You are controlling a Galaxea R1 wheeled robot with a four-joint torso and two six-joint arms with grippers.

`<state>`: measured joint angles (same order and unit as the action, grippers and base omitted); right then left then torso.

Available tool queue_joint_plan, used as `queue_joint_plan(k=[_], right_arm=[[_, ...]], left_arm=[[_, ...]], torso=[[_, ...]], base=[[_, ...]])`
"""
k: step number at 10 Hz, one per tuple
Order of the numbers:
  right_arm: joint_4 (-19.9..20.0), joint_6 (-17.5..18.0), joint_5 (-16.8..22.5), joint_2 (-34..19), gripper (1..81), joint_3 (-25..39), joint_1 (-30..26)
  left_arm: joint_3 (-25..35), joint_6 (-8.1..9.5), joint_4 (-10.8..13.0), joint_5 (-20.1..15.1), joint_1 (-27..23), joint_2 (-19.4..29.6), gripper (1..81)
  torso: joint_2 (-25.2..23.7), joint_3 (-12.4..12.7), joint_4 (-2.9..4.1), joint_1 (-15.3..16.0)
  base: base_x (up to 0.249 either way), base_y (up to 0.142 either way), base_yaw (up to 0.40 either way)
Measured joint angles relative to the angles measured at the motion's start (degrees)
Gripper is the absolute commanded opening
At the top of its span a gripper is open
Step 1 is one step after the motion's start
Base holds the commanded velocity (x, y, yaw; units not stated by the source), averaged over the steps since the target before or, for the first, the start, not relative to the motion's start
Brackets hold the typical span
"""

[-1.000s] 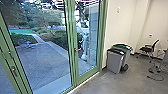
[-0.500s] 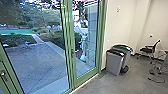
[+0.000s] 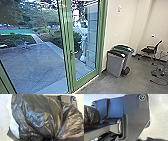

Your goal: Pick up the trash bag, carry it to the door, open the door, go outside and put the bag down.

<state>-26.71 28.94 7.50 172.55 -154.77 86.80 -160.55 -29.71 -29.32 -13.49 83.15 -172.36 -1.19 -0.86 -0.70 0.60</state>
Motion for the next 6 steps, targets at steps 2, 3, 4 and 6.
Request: queue_joint_plan(k=[2, 3, 4, 6], right_arm=[[0.0, 0.0, 0.05, -0.07, 81.1, -0.02, -0.09], [0.0, -0.02, 0.05, -0.05, 81.1, -0.02, -0.09], [0.0, 0.0, 0.02, -0.05, 81.1, -0.02, -0.11], [-0.02, 0.0, 0.05, 0.09, 81.1, -0.02, -0.09]], left_arm=[[0.0, 0.0, -0.02, 0.0, -0.09, -0.02, 1.0], [0.0, 0.0, 0.0, 0.02, -0.09, 0.0, 1.0], [0.0, 0.0, 0.0, 0.0, -0.09, -0.02, 1.0], [0.0, 0.0, -0.02, -0.01, -0.02, 0.01, 1.0]], torso=[[0.0, 0.0, 0.0, 0.0], [0.0, 0.0, 0.0, 0.0], [0.0, 0.0, 0.0, 0.0], [0.0, 0.0, 0.0, -0.02]], base=[[0.158, 0.0, 0.0], [0.158, 0.0, 0.0], [0.158, 0.0, 0.0], [0.158, -0.084, 0.0]])
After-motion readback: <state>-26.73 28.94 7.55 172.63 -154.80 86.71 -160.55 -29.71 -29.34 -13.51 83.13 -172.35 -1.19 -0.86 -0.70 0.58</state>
